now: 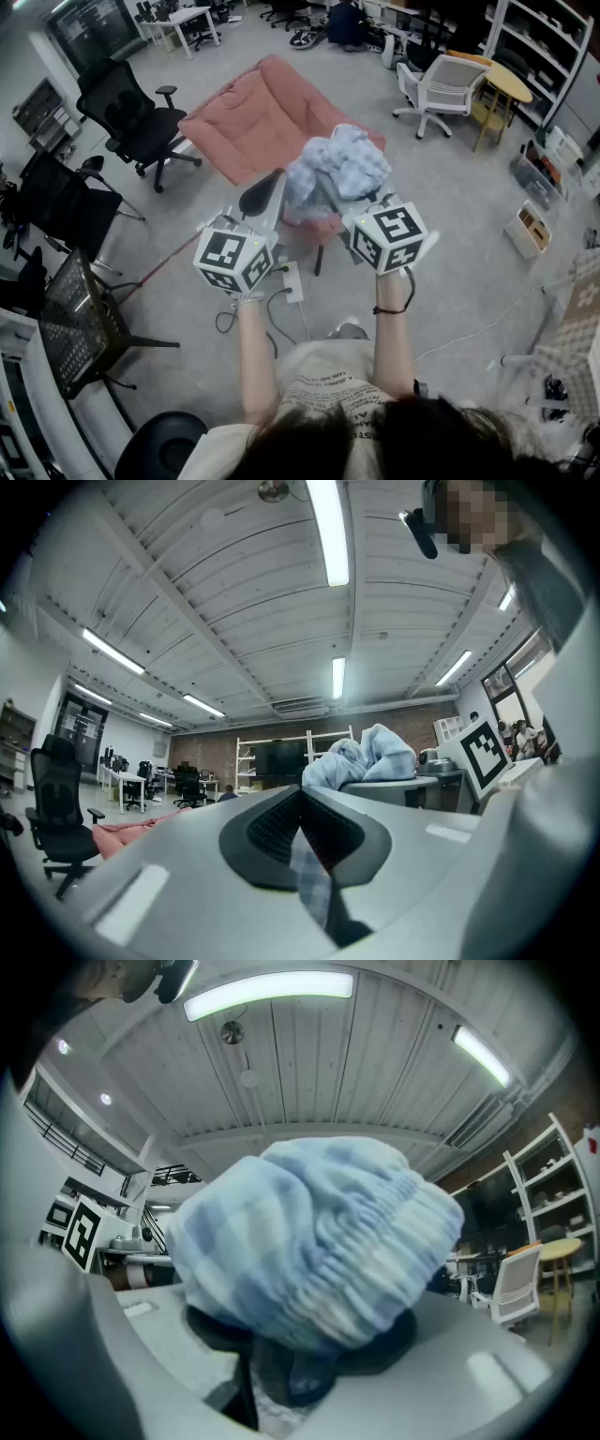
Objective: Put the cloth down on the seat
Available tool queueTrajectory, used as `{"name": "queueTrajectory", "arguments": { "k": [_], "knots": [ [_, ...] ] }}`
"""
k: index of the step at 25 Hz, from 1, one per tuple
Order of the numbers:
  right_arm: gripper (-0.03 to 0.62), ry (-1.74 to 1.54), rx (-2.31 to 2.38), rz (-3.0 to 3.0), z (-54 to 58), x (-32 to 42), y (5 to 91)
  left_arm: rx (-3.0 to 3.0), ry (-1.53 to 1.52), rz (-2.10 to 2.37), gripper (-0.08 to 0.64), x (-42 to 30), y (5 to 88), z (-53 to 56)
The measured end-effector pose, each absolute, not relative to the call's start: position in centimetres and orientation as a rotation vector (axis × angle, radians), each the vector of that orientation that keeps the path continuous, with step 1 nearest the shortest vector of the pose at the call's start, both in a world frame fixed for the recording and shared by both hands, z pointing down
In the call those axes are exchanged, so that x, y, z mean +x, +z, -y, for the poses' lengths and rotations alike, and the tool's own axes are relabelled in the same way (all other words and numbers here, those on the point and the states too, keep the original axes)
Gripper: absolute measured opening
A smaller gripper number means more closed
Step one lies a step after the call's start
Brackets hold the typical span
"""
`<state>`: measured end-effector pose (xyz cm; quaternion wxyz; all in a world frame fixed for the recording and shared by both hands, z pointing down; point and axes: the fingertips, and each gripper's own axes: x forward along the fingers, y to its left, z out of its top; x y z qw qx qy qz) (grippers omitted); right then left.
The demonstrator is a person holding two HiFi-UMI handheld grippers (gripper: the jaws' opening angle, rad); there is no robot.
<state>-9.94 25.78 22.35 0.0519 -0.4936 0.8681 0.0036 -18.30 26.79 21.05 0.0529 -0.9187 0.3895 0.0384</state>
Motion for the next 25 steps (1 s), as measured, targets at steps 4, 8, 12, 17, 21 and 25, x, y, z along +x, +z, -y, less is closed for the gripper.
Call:
{"name": "queueTrajectory", "arguments": {
  "k": [4,8,12,17,21,25],
  "knots": [
    [0.210,0.009,-1.502,-2.643,-25.6,-10.3,22.3,-2.795,0.120,-1.179,-0.005,-18.5,20.9,-26.5],
    [0.210,0.002,-1.509,-2.640,-25.5,-10.2,22.4,-2.800,0.110,-1.178,-0.006,-18.5,21.0,-26.5],
    [0.210,-0.018,-1.516,-2.629,-25.3,-10.1,22.7,-2.803,0.110,-1.181,-0.005,-18.8,21.3,-26.4],
    [0.210,-0.043,-1.523,-2.623,-25.2,-10.4,22.9,-2.809,0.101,-1.193,-0.006,-19.5,21.6,-26.3],
    [0.210,-0.077,-1.540,-2.627,-25.6,-10.2,23.7,-2.825,0.087,-1.203,-0.005,-19.4,22.4,-26.7],
    [0.210,-0.117,-1.560,-2.625,-26.0,-9.9,24.6,-2.851,0.077,-1.213,-0.005,-19.2,23.5,-27.1]
  ]
}}
